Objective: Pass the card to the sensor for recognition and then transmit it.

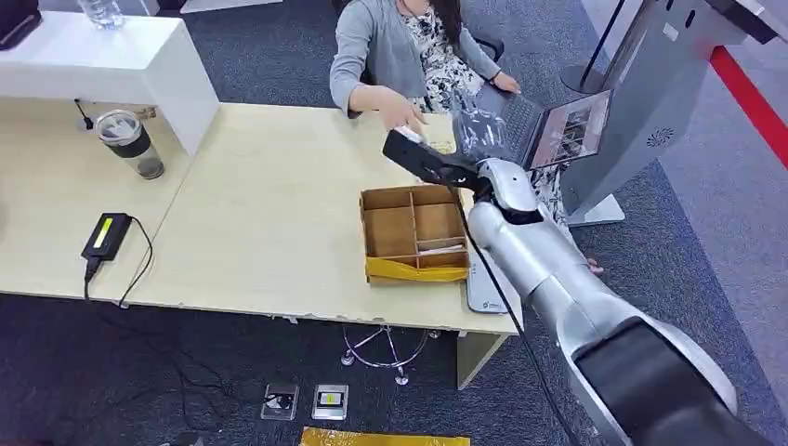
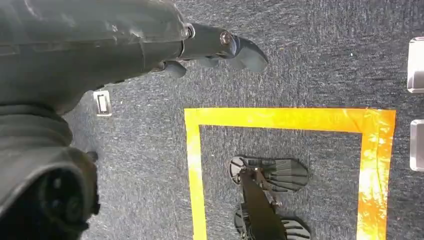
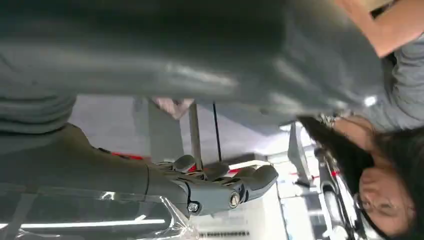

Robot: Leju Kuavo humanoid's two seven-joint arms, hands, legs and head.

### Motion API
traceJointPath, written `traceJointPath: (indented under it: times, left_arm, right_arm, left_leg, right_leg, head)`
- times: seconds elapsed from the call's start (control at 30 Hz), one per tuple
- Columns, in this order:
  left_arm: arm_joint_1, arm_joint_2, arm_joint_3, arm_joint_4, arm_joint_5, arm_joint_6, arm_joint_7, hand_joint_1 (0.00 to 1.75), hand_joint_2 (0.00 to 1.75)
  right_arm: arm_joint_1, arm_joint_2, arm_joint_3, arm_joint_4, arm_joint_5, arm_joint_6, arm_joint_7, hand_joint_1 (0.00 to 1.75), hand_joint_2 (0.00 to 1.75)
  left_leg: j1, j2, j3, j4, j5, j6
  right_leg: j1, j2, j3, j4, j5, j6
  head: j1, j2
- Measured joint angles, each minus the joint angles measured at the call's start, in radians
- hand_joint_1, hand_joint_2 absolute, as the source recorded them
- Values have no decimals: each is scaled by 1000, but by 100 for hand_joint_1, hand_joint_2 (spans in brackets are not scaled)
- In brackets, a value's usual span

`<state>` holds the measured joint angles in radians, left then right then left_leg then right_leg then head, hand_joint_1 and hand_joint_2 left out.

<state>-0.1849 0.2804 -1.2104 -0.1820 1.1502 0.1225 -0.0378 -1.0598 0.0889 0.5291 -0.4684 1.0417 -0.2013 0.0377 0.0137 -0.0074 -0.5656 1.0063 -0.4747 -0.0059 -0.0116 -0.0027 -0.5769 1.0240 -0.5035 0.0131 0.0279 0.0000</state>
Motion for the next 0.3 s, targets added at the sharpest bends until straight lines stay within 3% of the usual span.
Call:
traceJointPath:
  times: [0.17,0.23,0.3]
  left_arm:
    - [2,0,0,0,10,3,0,0,0]
    - [5,3,0,0,11,3,0,0,0]
    - [13,6,0,0,11,1,0,0,0]
  right_arm:
    - [-24,-66,-44,1,-134,55,-9,0,0]
    - [-33,-144,-82,1,-251,104,-4,0,0]
    - [-35,-266,-138,14,-344,151,-1,0,0]
  left_leg:
    - [-1,0,1,1,0,0]
    - [0,-5,1,1,0,1]
    - [-1,-11,0,2,1,2]
  right_leg:
    - [0,0,-1,-1,0,0]
    - [0,-5,1,-3,0,0]
    - [0,-13,4,-5,0,1]
  head:
    - [-1,0]
    - [0,0]
    - [1,0]
